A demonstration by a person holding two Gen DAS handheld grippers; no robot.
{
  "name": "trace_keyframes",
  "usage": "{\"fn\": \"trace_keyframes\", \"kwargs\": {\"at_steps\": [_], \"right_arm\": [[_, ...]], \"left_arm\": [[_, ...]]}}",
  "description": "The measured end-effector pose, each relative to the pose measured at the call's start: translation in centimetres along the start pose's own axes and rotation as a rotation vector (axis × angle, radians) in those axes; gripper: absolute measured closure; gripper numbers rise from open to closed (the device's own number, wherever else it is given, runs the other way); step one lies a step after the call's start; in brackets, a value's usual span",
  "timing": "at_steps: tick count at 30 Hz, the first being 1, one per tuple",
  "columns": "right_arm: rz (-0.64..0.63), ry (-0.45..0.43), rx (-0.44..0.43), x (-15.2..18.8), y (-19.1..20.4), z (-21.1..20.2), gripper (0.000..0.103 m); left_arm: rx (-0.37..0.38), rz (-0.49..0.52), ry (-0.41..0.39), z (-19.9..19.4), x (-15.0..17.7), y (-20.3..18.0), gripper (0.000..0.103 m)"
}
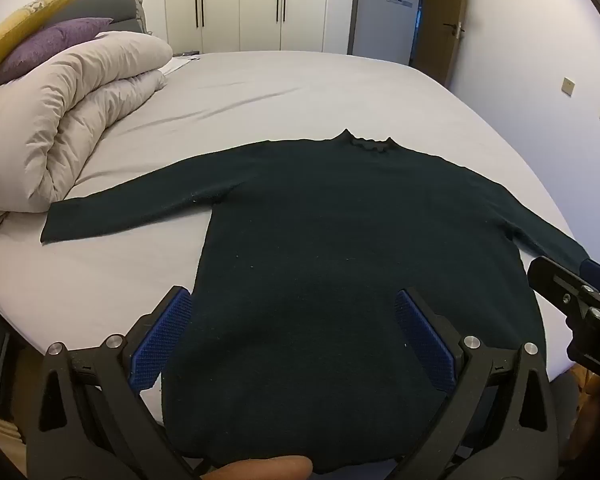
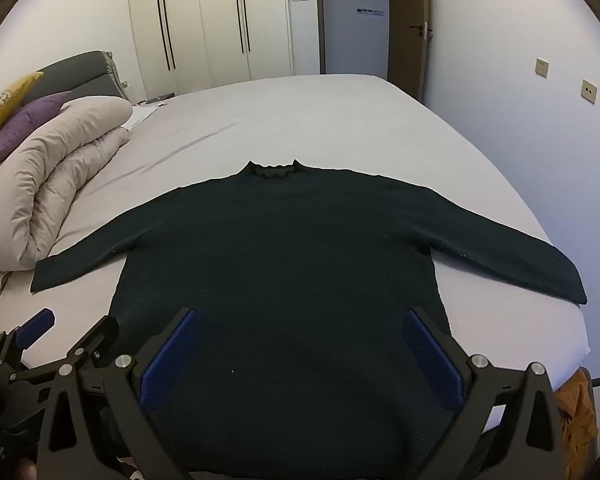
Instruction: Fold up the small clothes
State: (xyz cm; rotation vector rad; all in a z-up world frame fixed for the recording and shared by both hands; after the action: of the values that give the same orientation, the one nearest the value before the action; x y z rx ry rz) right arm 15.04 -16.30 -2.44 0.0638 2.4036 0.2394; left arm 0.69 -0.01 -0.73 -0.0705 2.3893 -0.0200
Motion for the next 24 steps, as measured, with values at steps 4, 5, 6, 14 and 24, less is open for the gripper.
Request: {"fn": "trace_keyframes", "kwargs": {"at_steps": [4,5,6,14,24], "right_arm": [[-0.001,-0.001,-0.001,-0.4,0.1,-0.1,0.0],[0.0,-0.001,-0.001,-0.4,0.1,-0.2,0.0],[-0.001,-0.001,-0.001,-0.5,0.1,-0.3,0.0],[-0.007,0.009,0.006,-0.2,-0.8,-0.2,0.0],[-0.024,0.019,0.026,1.0,-0.2,0.9,0.0]], "left_arm": [[-0.003,0.001,-0.002,0.0,0.0,0.0,0.0],[-0.003,0.002,-0.002,0.0,0.0,0.0,0.0],[-0.004,0.003,-0.001,0.0,0.0,0.0,0.0],[-0.004,-0.001,0.001,0.2,0.1,-0.1,0.0],[-0.002,-0.007,0.002,0.5,0.3,0.5,0.0]]}}
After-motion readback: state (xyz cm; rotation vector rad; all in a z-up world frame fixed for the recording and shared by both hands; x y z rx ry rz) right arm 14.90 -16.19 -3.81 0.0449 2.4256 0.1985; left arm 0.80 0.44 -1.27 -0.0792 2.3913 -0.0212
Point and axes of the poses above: each gripper's, at about its wrist camera, not at the fingertips, and z roughly the way its jaws point, y to its left, x to its underside, the point moved 1 cm from there along z, roughly the way its jaws point, and after that the axes turned 1 degree about z, right-handed, at the moved point
